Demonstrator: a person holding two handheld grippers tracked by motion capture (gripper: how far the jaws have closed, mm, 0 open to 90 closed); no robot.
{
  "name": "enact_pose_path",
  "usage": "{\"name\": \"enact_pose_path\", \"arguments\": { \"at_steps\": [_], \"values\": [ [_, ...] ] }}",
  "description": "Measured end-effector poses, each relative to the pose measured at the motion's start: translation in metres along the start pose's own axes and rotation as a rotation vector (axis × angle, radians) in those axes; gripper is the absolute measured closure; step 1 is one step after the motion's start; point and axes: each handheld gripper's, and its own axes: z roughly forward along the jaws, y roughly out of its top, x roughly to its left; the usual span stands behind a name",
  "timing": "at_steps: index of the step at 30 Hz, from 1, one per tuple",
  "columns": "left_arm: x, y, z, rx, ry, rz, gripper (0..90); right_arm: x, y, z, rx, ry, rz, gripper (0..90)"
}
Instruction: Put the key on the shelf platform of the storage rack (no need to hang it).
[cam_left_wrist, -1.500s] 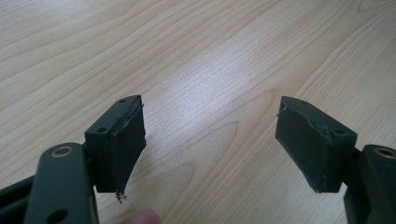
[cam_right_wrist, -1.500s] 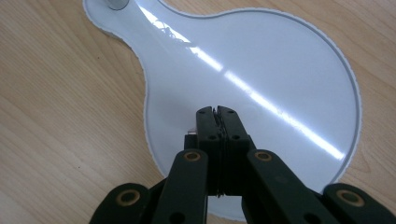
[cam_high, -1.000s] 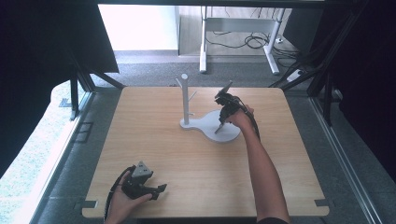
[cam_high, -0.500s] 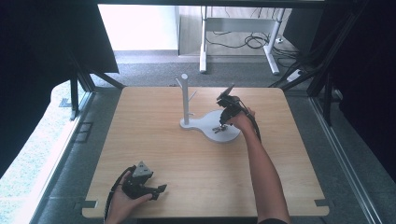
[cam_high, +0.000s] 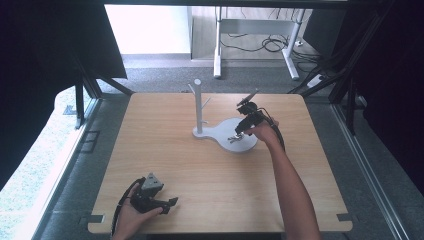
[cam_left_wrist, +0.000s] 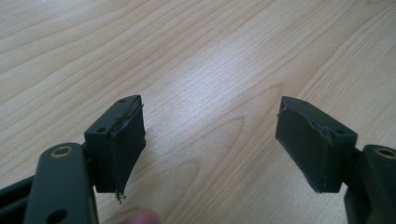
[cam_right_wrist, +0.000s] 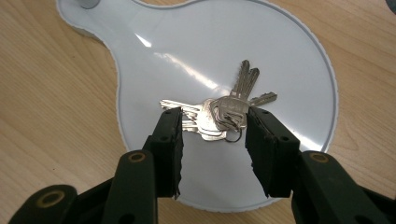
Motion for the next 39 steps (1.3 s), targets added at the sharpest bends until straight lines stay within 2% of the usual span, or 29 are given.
{"name": "enact_pose_path", "arguments": {
  "at_steps": [8, 17, 25, 32, 39],
  "values": [
    [-0.001, 0.0, 0.0, -0.002, 0.0, 0.002, 24.4, 0.002, -0.032, -0.017, -0.067, 0.074, -0.032, 56.5],
    [-0.001, 0.0, -0.001, 0.001, 0.007, 0.0, 24.4, 0.003, -0.072, -0.038, -0.113, 0.096, -0.053, 54.5],
    [-0.002, 0.0, 0.0, 0.006, 0.01, 0.003, 24.4, 0.004, -0.118, -0.057, -0.173, 0.1, -0.072, 53.3],
    [-0.002, 0.0, 0.002, 0.015, 0.013, 0.003, 24.4, 0.009, -0.161, -0.059, -0.232, 0.105, -0.079, 52.2],
    [-0.003, 0.0, 0.003, 0.02, 0.017, 0.006, 24.4, 0.013, -0.206, -0.043, -0.267, 0.095, -0.061, 52.0]
  ]
}}
